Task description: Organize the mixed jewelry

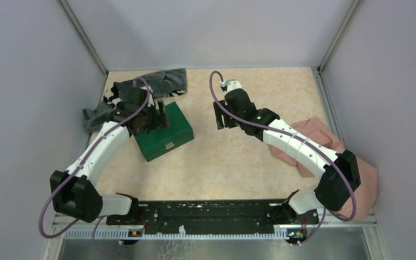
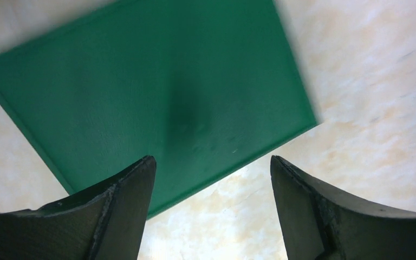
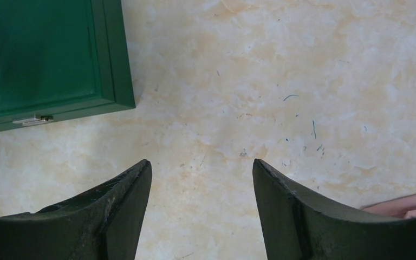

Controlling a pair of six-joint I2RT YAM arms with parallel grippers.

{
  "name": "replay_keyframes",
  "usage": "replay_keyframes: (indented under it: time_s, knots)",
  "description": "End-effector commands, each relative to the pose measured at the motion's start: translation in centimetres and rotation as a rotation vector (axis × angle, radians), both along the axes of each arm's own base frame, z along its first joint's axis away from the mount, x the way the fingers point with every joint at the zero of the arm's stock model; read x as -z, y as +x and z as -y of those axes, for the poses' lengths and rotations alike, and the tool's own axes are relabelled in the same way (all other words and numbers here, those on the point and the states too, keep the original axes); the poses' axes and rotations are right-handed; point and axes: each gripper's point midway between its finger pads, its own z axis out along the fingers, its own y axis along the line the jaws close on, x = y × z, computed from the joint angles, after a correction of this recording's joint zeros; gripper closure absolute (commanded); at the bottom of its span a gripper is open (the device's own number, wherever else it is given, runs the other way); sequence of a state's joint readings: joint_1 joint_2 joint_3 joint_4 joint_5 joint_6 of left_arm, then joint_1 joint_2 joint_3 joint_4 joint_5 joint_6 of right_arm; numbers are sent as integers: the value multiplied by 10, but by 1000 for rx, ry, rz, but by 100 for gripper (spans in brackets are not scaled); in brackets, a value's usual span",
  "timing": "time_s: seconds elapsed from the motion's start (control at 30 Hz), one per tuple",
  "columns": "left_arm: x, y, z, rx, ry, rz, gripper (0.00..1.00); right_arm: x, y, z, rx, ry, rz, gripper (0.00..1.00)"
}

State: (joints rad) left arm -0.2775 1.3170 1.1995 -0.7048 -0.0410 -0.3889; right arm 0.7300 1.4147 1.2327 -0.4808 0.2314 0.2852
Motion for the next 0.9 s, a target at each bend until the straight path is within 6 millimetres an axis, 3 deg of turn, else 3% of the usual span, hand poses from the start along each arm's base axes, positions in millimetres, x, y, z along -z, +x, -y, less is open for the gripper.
replay_keyframes:
  time_s: [0.0,0.07,0.1,0.13,0.17,0.2,0.23,0.33,0.4,0.47,0.57,0.63,0.77,0.87]
  knots:
    - [97,-34,0,-108,40,-178,16,-16,7,-7,10,53,26,32]
    - [142,-55,7,-105,33,-276,16,-9,5,-5,17,48,11,32]
    - [154,-64,9,-105,35,-327,16,-6,3,-4,21,42,2,32]
    - [156,-68,11,-98,50,-363,17,-6,3,-3,25,37,-1,32]
    - [145,-63,14,-87,73,-360,17,-7,2,-1,30,32,0,32]
    - [126,-55,15,-76,101,-329,17,-9,2,1,37,29,4,32]
    - [93,-40,17,-69,118,-251,16,-10,2,3,42,28,10,32]
    - [-27,7,21,-35,110,48,15,-18,4,10,64,21,41,32]
    - [-91,24,20,-7,119,224,14,-26,8,16,95,15,61,30]
    - [-140,31,22,39,116,359,12,-37,13,24,136,10,79,28]
    - [-187,33,25,84,97,505,1,-66,23,47,217,17,128,26]
    - [-206,30,28,95,70,568,1,-88,29,70,277,28,164,23]
    - [-243,17,40,194,16,682,1,-140,37,134,428,69,281,11]
    - [-267,10,37,190,-5,762,1,-176,30,179,532,88,387,1]
